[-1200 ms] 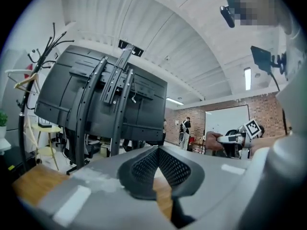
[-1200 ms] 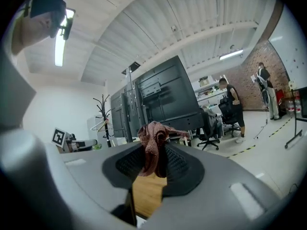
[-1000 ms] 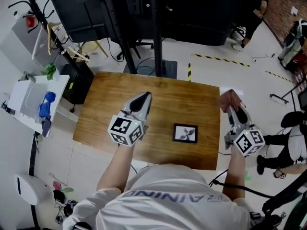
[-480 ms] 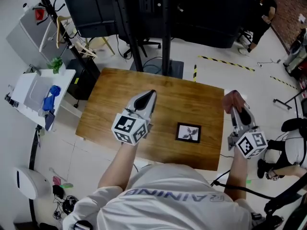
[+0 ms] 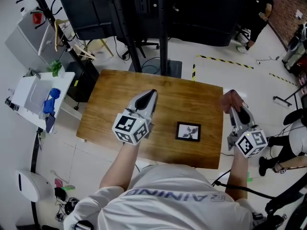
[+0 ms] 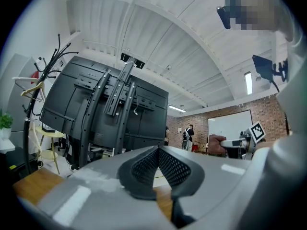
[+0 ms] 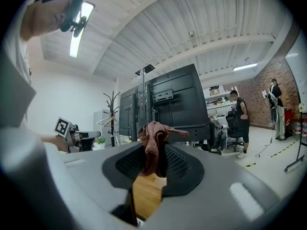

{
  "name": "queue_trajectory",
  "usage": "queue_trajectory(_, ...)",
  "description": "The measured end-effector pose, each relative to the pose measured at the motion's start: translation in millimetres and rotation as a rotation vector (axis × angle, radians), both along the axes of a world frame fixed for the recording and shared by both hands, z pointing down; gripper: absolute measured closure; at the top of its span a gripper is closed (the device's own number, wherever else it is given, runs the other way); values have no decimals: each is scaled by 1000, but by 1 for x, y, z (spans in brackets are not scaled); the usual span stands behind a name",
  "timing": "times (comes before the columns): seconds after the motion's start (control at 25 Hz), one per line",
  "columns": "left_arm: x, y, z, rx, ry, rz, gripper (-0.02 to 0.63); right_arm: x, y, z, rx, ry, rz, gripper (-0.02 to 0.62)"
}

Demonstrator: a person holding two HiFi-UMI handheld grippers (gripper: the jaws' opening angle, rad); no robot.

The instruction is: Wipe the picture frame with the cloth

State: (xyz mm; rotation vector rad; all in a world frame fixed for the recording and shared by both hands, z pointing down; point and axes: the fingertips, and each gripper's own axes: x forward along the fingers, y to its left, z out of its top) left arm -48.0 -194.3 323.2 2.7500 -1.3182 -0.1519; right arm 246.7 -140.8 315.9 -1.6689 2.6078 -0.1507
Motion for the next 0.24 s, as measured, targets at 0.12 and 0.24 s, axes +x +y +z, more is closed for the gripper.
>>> queue_trajectory(0.12, 1, 2, 2, -4, -4, -1, 600, 0, 2, 2, -5, -1, -4, 491)
queue_trajectory(0.24, 1, 5, 3, -12, 0, 1, 600, 1, 4, 3, -10, 1, -6, 491)
